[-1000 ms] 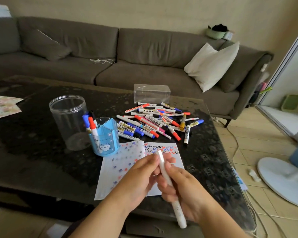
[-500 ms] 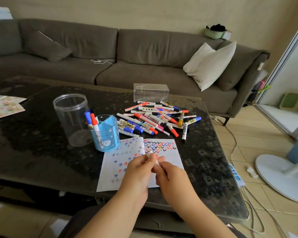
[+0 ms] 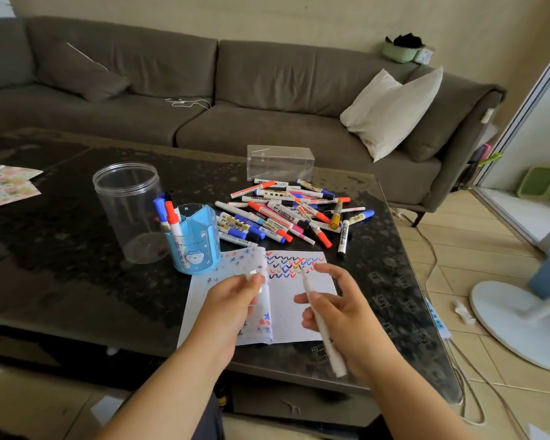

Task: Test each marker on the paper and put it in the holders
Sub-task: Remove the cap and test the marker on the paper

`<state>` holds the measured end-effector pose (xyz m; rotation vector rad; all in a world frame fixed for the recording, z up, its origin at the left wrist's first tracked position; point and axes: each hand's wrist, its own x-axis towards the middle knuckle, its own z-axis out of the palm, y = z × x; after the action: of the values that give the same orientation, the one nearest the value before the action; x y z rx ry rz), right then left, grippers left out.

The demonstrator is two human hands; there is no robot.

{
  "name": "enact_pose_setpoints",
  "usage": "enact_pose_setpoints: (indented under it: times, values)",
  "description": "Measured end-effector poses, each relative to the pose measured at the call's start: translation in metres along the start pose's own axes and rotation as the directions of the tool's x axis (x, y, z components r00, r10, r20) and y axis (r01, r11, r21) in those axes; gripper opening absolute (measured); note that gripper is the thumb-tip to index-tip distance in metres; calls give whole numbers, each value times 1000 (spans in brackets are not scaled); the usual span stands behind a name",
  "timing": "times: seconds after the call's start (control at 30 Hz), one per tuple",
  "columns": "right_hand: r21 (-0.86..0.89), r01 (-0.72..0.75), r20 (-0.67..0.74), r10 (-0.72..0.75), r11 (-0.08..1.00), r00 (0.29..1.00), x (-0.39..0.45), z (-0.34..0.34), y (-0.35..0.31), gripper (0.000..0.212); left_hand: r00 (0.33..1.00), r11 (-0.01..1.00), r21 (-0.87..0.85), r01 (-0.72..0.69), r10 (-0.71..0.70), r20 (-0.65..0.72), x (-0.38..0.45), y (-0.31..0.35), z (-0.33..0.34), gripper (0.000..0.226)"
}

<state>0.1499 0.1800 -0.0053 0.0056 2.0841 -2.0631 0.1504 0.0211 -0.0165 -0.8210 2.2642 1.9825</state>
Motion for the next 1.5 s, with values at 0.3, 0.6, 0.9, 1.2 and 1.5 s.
enact_pose_setpoints:
  times: [0.3,0.6,0.9,1.2,1.5]
  values:
    - [551,-152,18,170,821,985,44,-22,8,18,974,961,158,-227,223,43,39,-17,13,7]
    - [-258,-24,-122,-8,966,993,107,-15,32,23,743,609,460,-646,641,195,75,-56,34,10]
    - [-406,90,-208,-188,909,960,140,-8,62,22,643,497,509,-703,750,157,93,-70,39,12]
    - [-422,109,-175,-199,900,964,144,-12,67,33,676,537,502,-678,724,138,92,-69,39,11]
    - [-455,85,-151,-172,886,973,142,-11,64,38,697,549,509,-663,700,154,88,-67,38,11]
